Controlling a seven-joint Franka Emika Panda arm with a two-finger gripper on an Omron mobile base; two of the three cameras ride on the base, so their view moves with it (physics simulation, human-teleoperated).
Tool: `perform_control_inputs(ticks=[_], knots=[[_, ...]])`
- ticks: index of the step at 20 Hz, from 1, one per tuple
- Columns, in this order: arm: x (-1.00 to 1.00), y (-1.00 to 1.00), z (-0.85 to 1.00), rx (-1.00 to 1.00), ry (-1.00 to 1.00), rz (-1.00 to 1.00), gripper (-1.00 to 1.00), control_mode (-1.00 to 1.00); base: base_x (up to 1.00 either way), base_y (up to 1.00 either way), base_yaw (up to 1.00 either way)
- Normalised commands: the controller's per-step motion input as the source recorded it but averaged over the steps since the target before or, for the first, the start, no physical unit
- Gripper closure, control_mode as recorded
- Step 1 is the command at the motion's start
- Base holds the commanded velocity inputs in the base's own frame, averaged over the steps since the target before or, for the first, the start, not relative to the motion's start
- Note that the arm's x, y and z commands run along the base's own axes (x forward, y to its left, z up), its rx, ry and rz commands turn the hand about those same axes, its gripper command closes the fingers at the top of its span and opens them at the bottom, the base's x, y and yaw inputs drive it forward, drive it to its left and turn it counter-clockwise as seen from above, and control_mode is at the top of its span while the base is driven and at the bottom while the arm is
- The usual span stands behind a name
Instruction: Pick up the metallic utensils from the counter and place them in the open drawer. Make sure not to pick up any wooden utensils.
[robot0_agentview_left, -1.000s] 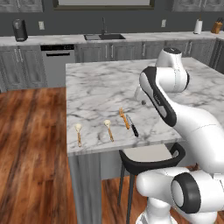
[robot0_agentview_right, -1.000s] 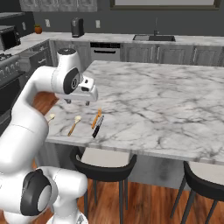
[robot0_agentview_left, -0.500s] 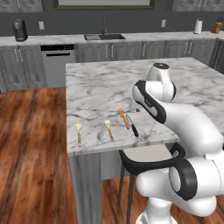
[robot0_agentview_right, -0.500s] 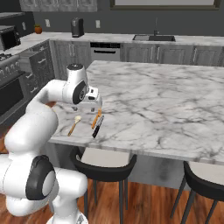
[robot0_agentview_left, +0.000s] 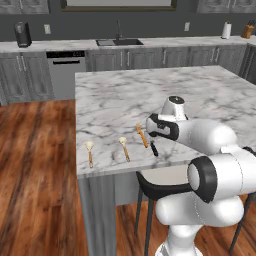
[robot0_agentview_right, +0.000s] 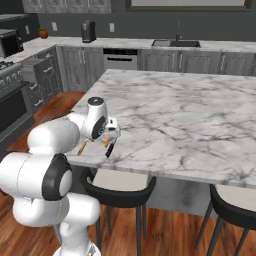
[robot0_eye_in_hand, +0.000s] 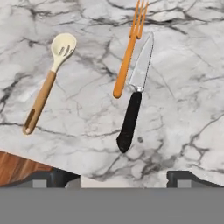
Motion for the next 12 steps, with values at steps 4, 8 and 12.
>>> perform_control_inputs(ticks=[4, 8, 12], knots=[[0.49, 0.00, -0.73, 0.01, -0.07, 0.09, -1.00, -1.00, 0.00, 0.00, 0.00], [0.66, 0.00, -0.54, 0.00, -0.03, 0.03, -1.00, -1.00, 0.00, 0.00, 0.00], [0.54, -0.14, -0.43, 0.00, 0.03, 0.00, -1.00, -1.00, 0.00, 0.00, 0.00]])
